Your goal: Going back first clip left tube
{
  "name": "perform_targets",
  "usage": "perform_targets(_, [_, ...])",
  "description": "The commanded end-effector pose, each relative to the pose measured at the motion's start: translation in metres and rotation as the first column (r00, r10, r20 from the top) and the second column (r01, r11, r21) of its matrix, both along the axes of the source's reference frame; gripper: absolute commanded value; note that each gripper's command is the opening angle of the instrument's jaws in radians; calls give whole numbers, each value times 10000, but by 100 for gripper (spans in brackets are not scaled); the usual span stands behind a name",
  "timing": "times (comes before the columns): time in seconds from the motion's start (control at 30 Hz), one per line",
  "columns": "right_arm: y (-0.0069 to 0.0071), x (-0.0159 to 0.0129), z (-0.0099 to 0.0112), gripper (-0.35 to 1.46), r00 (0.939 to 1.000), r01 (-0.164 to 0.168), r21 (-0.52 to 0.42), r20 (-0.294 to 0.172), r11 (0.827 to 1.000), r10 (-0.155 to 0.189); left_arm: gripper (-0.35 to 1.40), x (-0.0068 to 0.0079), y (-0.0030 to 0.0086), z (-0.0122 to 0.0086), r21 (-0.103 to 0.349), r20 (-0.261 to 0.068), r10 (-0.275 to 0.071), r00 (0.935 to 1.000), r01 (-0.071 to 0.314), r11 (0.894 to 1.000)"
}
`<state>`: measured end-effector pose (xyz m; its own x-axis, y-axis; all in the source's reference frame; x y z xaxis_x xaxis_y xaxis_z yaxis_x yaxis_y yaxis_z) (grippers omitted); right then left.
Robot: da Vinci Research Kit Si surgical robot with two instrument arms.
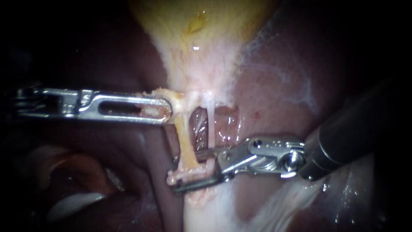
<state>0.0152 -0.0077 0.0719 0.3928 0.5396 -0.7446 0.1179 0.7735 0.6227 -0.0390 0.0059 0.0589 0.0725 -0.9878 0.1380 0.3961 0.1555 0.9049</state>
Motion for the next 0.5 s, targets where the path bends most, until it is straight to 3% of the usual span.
perform_targets(0.03, [1,0,0,50,10000,-38,-116,3,9999,38,-35,0,0,0,-2,-5,-4,10000,4,10000])
perform_targets(0.2, [4,-9,-2,50,9998,-9,-527,-184,9986,0,-35,0,0,0,-2,-5,-4,10000,4,10000])
perform_targets(0.37, [10,-35,-10,50,9995,-44,-1018,-312,9948,13,-35,1,0,0,-2,-2,1,10000,-1,10000])
perform_targets(0.5, [26,-64,-28,50,9992,-74,-1395,-406,9902,17,-35,1,0,0,-11,-20,-20,10000,20,10000])
